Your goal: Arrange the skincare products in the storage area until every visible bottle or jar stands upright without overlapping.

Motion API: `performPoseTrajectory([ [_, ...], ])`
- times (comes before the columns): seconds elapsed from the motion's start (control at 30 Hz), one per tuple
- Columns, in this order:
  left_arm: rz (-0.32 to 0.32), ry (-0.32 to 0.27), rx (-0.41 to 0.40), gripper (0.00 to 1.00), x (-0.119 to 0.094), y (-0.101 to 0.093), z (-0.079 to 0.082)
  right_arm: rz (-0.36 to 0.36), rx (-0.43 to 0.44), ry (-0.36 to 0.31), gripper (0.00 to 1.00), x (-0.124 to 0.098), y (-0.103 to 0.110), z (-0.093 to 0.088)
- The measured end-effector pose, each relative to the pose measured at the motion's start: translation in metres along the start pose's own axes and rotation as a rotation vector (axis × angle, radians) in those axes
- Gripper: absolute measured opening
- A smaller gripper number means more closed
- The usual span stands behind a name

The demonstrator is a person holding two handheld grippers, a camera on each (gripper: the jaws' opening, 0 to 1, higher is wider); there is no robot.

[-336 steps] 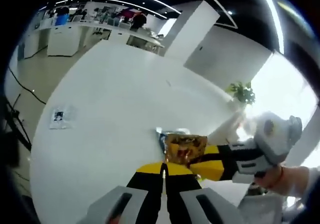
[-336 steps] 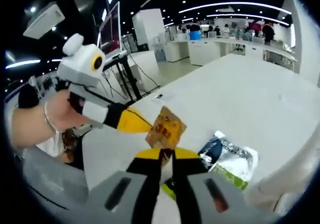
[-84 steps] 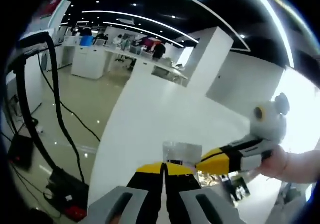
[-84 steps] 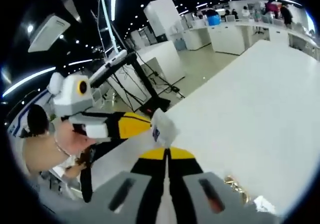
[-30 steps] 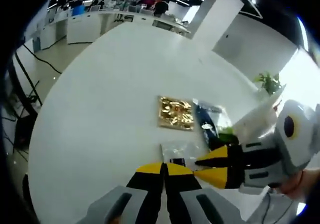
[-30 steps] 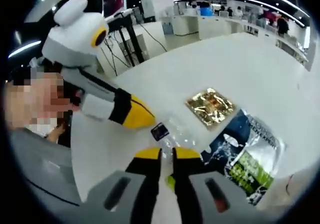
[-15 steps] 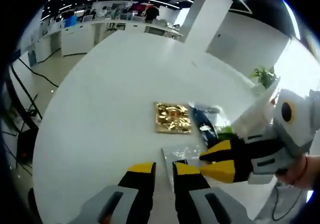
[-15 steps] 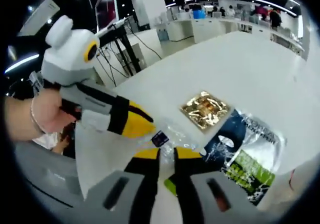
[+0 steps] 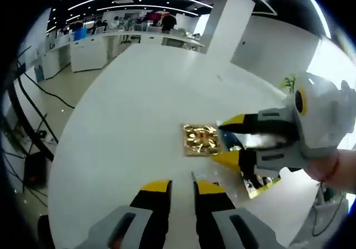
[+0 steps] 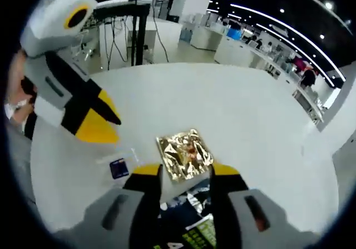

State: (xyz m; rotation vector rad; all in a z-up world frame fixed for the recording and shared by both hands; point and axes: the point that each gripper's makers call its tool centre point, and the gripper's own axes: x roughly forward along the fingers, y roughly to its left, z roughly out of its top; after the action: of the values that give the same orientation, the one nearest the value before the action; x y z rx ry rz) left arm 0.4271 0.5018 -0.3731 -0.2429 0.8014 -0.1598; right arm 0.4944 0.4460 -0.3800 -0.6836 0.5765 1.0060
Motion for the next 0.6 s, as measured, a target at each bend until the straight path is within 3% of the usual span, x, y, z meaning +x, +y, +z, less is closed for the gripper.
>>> performPoseTrajectory([
  [0.6, -0.004, -0.017, -0.021, 0.18, -0.0018, 0.0019, 0.0034, 0.039, 0.015, 0.007, 0.34, 0.0001, 0.0027, -0.0045],
])
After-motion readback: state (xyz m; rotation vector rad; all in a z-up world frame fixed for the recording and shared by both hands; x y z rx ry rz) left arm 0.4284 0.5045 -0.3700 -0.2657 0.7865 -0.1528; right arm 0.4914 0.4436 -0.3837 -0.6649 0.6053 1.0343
